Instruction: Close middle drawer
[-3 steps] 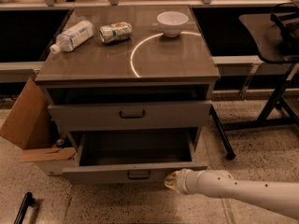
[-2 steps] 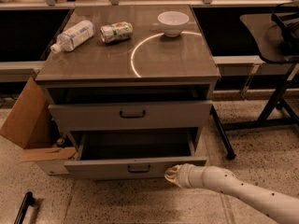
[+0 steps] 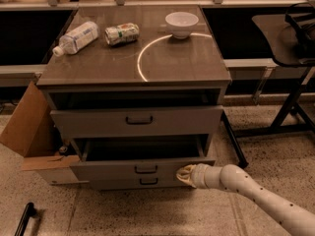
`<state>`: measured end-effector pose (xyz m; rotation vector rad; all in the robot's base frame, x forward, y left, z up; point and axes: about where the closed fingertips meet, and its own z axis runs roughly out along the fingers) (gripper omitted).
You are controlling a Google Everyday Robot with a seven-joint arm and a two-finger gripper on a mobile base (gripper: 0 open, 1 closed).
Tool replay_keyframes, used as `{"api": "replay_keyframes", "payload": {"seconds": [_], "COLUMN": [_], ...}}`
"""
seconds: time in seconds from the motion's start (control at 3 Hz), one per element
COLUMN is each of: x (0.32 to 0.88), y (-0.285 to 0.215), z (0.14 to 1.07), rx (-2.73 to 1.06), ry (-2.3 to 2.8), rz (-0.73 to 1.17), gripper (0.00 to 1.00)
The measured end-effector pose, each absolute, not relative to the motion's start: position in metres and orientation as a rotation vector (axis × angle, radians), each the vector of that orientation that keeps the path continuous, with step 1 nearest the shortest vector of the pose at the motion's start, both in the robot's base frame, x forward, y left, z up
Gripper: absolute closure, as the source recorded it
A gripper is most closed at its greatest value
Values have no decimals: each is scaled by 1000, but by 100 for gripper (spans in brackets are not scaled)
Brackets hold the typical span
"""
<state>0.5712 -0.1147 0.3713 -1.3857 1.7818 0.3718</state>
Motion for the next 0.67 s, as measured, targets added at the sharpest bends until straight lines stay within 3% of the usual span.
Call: {"api": "replay_keyframes", "payload": {"seconds": [0.67], "x": [607], "y": [-125], "z": [381], "rx": [-1366], "ry": [1746], "rz": [402], "gripper": [100]}}
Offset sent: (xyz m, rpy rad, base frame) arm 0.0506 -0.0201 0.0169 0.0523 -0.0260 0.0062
